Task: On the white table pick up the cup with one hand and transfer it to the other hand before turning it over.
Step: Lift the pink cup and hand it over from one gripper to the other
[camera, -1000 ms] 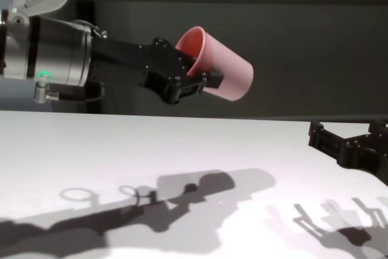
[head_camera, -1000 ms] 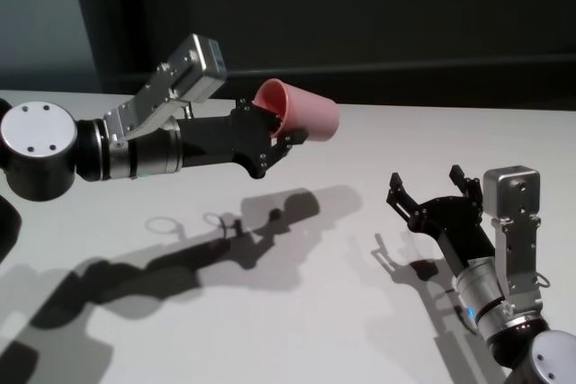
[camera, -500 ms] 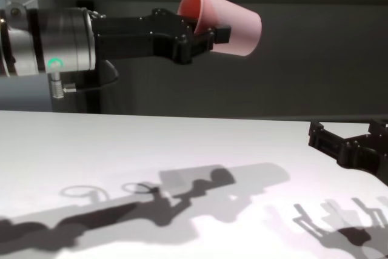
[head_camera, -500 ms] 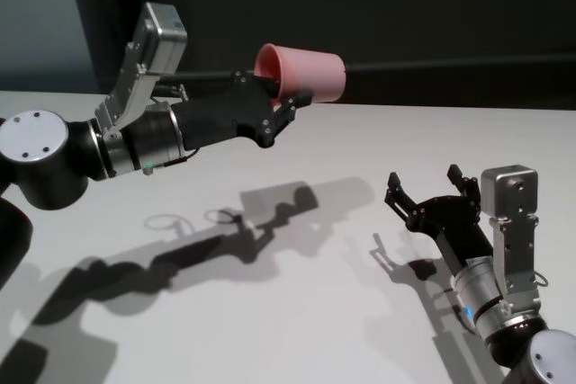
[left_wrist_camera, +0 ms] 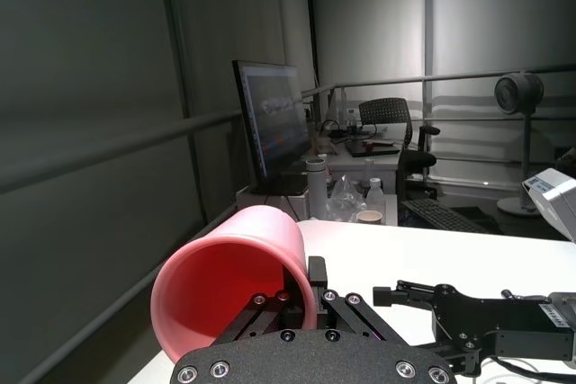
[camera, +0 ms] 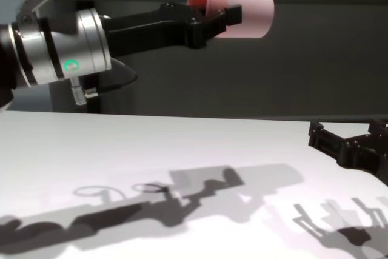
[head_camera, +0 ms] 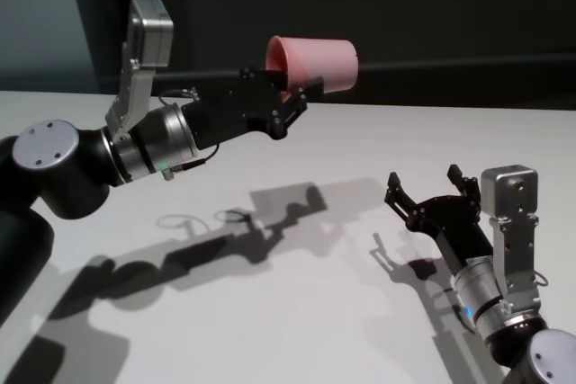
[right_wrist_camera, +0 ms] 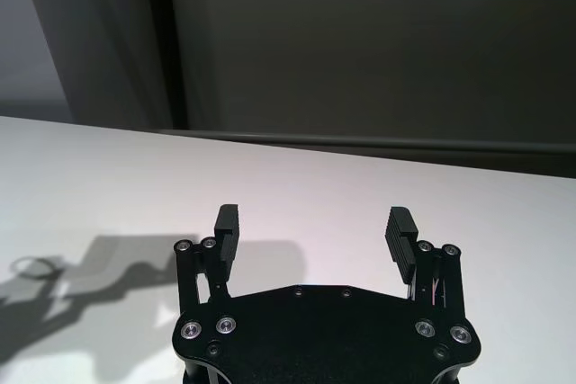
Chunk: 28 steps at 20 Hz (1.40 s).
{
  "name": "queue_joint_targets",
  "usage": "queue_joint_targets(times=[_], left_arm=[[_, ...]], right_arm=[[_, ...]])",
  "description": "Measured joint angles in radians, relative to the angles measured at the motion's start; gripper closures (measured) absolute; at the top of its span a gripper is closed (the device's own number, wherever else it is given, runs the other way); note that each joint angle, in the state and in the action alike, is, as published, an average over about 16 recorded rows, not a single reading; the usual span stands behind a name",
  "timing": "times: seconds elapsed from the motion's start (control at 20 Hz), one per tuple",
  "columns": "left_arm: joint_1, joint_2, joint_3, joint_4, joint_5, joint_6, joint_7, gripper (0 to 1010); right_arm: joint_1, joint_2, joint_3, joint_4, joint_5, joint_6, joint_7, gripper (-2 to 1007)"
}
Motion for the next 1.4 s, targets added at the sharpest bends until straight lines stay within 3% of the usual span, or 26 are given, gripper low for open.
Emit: queue_joint_targets(times=[0.25,0.65,1.4], left_arm=[[-0.009,-0.025,0.004,0.034,-0.044,-0.005,-0.021,961],[-0.035,-0.059,0.02,0.081,-0.086,-0.009,-0.046,961],[-0.061,-0.076,0.046,0.108,-0.098,0.009,-0.052,961]], right_arm=[[0.0,0.0,0.0,0.0,0.0,0.0,0.0,1],[0.0,0.0,0.0,0.0,0.0,0.0,0.0,1],[0.0,0.0,0.0,0.0,0.0,0.0,0.0,1]])
